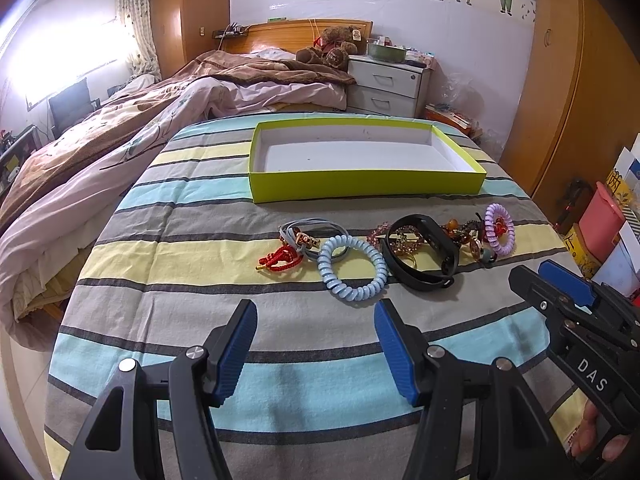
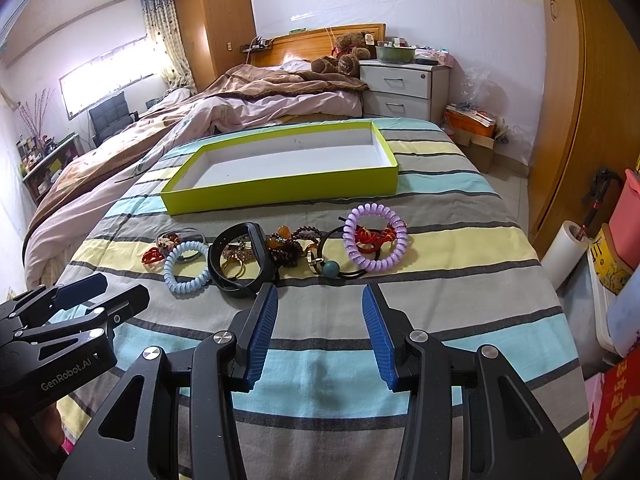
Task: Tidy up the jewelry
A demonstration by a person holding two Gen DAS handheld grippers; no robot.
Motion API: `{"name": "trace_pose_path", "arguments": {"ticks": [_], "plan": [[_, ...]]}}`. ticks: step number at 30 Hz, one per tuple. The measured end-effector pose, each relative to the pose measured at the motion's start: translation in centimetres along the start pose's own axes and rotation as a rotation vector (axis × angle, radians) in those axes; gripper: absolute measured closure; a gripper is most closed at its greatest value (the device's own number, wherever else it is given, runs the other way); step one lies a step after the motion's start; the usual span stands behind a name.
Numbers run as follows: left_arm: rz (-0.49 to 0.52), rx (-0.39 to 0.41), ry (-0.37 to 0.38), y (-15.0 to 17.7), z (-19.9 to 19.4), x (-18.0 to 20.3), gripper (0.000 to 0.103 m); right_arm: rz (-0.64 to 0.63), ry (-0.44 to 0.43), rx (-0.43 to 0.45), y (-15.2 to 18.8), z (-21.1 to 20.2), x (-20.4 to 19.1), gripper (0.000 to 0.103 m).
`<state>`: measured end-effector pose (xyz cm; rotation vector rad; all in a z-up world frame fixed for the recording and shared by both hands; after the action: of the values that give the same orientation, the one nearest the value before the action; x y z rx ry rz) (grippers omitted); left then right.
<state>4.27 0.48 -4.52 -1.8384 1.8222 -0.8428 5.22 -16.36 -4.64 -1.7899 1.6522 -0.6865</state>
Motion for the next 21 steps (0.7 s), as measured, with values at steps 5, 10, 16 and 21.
{"name": "trace_pose_path", "arguments": {"ticks": [5,10,16,21], "plan": [[-0.001,-0.002,-0.002,-0.05,-0.01,0.07,0.042,-0.001,0.0,-0.003,-0.02,-0.06,0.01,0.058],[-0.001,-0.002,-0.001,-0.06,-0.01,0.03,0.042,-0.003,0.0,-0.001,-0.01,-0.17,-0.01,0.058],[0.002,-0.003,-0.001,-0.05,-0.14,-0.04,0.042,-0.003,0.003,-0.002,-0.09,-0.09,-0.05,0.058],[0.0,-0.003,-0.002,0.0,-0.25,-0.11,0.042,-0.003,0.005,-0.001,-0.08,-0.07,-0.04,0.058]]}}
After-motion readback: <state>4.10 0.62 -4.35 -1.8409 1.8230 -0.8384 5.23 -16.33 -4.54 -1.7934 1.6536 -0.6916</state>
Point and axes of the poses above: each gripper's, at about its wrist camera, not at the fingertips, and z roughly the way its jaws point, x to its right, y to its underside, the point moved 7 cm from there along z, roughly the way its jaws point, and after that the axes turned 7 degrees about y, right-handed, at the moved point
